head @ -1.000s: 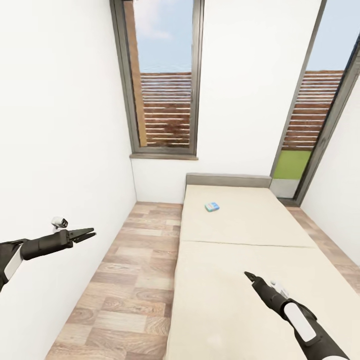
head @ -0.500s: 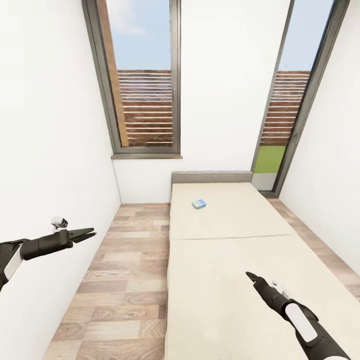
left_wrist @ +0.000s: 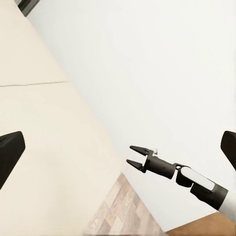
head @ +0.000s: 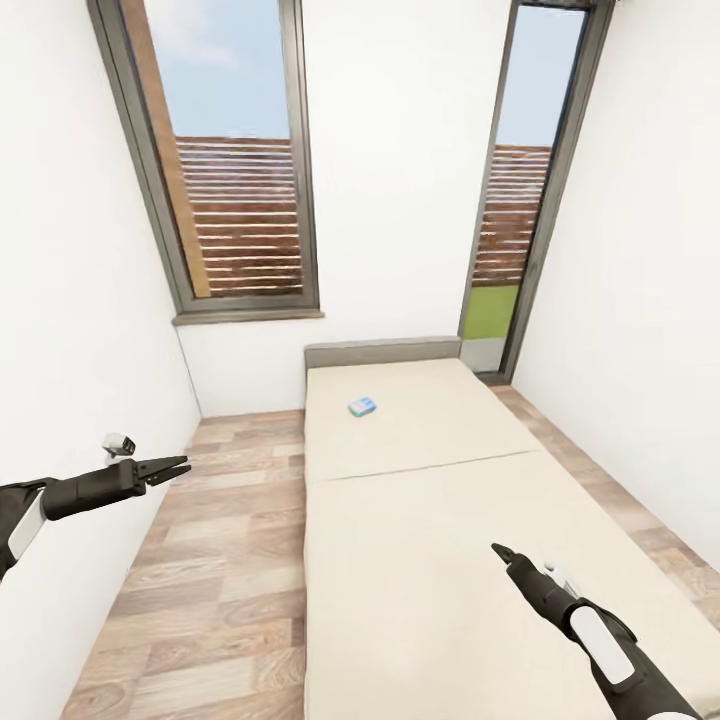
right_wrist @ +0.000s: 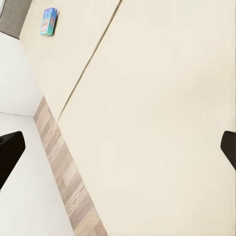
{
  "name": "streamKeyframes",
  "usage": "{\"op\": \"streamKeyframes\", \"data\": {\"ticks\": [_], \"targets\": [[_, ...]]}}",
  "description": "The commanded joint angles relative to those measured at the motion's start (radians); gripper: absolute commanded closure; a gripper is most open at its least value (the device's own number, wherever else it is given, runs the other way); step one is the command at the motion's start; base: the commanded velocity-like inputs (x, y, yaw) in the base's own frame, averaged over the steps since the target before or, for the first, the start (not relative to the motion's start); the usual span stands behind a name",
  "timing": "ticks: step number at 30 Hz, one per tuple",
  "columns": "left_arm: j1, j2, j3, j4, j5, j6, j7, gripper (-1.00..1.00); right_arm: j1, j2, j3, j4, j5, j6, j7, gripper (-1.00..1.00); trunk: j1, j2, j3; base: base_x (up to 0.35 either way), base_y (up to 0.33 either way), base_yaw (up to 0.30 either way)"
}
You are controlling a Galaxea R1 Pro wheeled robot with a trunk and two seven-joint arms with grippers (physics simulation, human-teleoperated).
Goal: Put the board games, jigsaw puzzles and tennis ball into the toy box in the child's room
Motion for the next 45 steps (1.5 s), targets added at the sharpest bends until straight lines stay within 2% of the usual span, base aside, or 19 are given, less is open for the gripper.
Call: {"op": "streamKeyframes", "data": {"ticks": [1, 18, 45], "targets": [[0.0, 0.0, 0.0, 0.0, 0.001, 0.011, -0.003, -1.0, -0.001, 0.0, -0.003, 0.0, -0.005, 0.007, 0.003, -1.0, 0.001, -0.002, -0.002, 0.0, 0.001, -0.28], [0.0, 0.002, 0.0, 0.0, 0.001, 0.011, -0.004, -1.0, -0.001, 0.001, -0.003, 0.0, -0.005, 0.006, 0.006, -1.0, 0.001, -0.002, 0.001, 0.0, 0.044, -0.28], [0.0, 0.004, 0.0, 0.001, 0.001, 0.01, -0.004, -1.0, -0.001, 0.006, -0.003, 0.0, -0.003, 0.002, 0.007, -1.0, 0.001, -0.002, 0.029, 0.0, 0.03, -0.253]]}}
